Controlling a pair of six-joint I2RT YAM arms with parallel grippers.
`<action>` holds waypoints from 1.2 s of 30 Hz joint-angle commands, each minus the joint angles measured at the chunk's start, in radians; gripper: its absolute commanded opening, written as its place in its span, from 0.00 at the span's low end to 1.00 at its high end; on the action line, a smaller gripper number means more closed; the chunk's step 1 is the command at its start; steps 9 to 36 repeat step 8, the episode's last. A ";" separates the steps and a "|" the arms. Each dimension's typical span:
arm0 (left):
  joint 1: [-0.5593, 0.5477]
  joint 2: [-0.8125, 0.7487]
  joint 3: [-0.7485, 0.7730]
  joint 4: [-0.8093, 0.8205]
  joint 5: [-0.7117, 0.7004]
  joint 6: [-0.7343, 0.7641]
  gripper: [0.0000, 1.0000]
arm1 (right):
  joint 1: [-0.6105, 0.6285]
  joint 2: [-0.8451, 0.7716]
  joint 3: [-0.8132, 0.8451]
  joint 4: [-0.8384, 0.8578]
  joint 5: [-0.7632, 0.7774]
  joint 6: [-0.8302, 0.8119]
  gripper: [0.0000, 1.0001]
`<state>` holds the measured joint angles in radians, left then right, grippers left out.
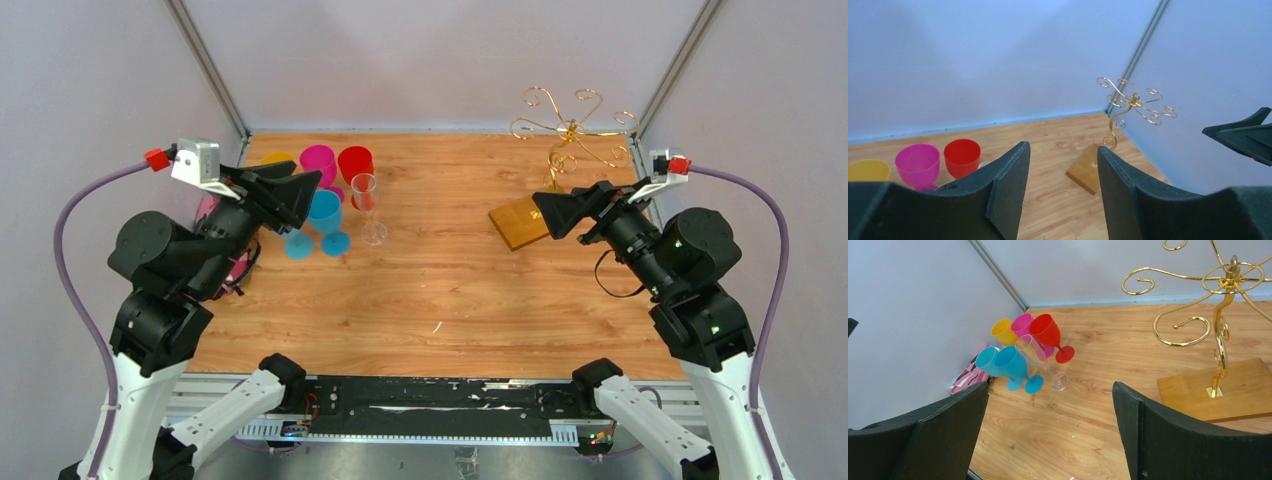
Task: Take the wine glass off the wine glass rack
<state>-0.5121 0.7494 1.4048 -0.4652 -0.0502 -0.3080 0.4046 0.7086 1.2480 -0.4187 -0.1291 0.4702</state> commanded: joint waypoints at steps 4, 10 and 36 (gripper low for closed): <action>-0.003 0.021 -0.021 0.025 0.001 -0.008 0.57 | 0.010 0.024 0.018 0.004 -0.029 -0.035 0.99; -0.002 0.023 -0.024 0.024 -0.002 -0.003 0.57 | 0.011 0.031 0.018 -0.012 -0.006 -0.036 0.99; -0.002 0.023 -0.024 0.024 -0.002 -0.003 0.57 | 0.011 0.031 0.018 -0.012 -0.006 -0.036 0.99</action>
